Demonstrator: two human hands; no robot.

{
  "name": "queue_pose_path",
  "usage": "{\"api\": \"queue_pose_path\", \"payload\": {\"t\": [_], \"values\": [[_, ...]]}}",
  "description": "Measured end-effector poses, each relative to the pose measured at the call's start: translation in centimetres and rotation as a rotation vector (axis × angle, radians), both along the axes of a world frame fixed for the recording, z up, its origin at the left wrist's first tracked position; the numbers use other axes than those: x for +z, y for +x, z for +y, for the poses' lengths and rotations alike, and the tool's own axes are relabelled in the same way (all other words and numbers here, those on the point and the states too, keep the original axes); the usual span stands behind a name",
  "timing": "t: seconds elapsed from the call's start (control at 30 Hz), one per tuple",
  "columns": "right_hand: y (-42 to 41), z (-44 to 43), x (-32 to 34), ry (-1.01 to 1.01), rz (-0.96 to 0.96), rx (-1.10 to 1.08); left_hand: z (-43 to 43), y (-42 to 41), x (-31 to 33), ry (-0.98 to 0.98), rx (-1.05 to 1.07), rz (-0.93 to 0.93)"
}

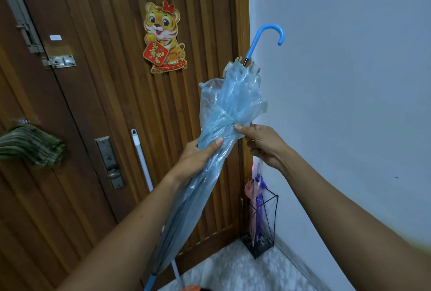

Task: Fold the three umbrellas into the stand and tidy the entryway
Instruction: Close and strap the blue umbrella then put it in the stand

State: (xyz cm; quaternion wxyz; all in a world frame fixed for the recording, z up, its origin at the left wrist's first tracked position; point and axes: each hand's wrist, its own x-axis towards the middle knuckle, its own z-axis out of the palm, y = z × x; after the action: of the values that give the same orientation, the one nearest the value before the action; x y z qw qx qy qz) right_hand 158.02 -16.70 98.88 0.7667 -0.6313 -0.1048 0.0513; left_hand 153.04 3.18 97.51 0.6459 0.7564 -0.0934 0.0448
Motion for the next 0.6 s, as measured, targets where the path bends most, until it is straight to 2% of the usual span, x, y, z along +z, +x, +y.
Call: {"api": "queue_pose_path", "payload": {"t": [0.13, 0.27, 0.33, 0.47, 0.53, 0.6], "values": [[-0.4, 0.4, 0.2, -0.011, -0.172, -0.164, -0.2, 0.7, -0.2, -0.03, 0.06, -0.015], [-1.1, 0.8, 1.3, -0.083, -0.253, -0.211, 0.5, 2.4, -1.3, 0.09, 0.335, -0.078], [-1.1, 0.9, 1.7, -0.23, -0.323, -0.26, 0.8, 2.6, -1.7, 0.152, 0.424, -0.098], [-1.4, 0.8, 2.1, -0.641, -0.672, -0.533, 0.5, 2.7, -1.6, 0.164, 0.484, -0.117], [-1.6, 0.8, 2.0, -0.708, -0.696, -0.563, 0.3, 3.0, -1.6, 0.174, 0.485, -0.117], [-1.6, 0.8, 2.2, -0.731, -0.62, -0.535, 0.3, 3.2, -1.7, 0.193, 0.484, -0.123]]}}
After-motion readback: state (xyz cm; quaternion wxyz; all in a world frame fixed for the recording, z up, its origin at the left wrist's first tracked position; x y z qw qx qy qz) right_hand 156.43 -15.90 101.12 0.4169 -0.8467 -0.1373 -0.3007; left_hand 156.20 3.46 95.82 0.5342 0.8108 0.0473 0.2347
